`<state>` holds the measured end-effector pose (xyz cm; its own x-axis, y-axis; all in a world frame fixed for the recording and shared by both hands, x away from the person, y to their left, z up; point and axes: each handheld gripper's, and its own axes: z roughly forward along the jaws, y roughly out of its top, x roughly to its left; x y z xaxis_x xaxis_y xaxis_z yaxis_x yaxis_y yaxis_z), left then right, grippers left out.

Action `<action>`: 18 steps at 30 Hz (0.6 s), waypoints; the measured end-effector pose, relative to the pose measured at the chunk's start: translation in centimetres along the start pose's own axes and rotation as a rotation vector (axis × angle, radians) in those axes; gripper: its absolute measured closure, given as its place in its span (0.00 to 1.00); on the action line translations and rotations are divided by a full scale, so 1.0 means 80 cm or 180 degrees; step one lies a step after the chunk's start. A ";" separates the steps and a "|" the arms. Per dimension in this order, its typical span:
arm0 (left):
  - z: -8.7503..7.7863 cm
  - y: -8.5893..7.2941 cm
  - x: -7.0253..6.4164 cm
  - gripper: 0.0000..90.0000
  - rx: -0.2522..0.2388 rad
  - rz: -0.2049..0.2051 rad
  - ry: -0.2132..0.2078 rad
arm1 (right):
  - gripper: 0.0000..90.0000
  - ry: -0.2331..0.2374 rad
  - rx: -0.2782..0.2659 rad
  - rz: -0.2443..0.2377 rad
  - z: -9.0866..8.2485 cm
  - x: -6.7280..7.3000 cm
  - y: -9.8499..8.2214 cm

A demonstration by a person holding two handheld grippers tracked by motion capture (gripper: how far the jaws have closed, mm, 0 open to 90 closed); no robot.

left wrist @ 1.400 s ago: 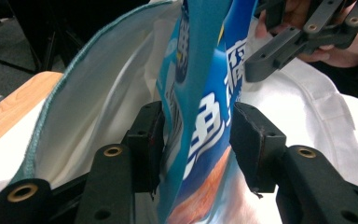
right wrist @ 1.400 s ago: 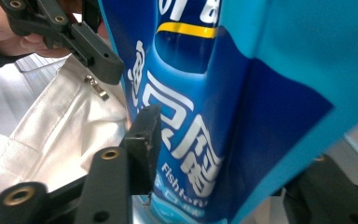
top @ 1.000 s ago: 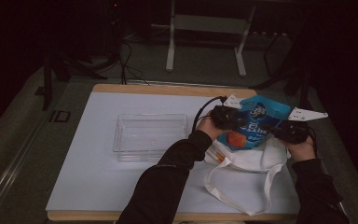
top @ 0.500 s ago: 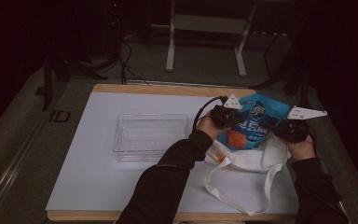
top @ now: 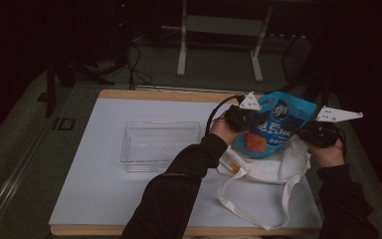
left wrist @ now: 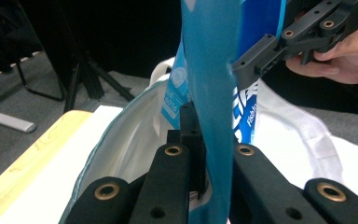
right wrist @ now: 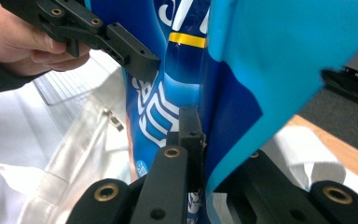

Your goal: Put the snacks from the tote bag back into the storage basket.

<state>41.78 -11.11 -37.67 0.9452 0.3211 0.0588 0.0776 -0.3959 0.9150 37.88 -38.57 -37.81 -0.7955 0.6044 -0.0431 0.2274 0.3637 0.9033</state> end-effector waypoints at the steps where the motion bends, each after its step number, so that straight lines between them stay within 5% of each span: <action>1: -0.003 0.002 -0.001 1.00 -0.0020 0.0001 -0.0011 | 0.98 0.0012 -0.0016 -0.0015 -0.002 0.001 0.004; 18: -0.065 0.032 -0.001 1.00 -0.0095 0.0141 -0.0253 | 0.99 0.0272 -0.0173 -0.0220 -0.018 0.025 0.053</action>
<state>40.24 -7.67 -33.27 0.9698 0.2341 0.0689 0.0266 -0.3821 0.9237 36.44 -36.80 -33.44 -0.8537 0.5157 -0.0718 0.1412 0.3620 0.9214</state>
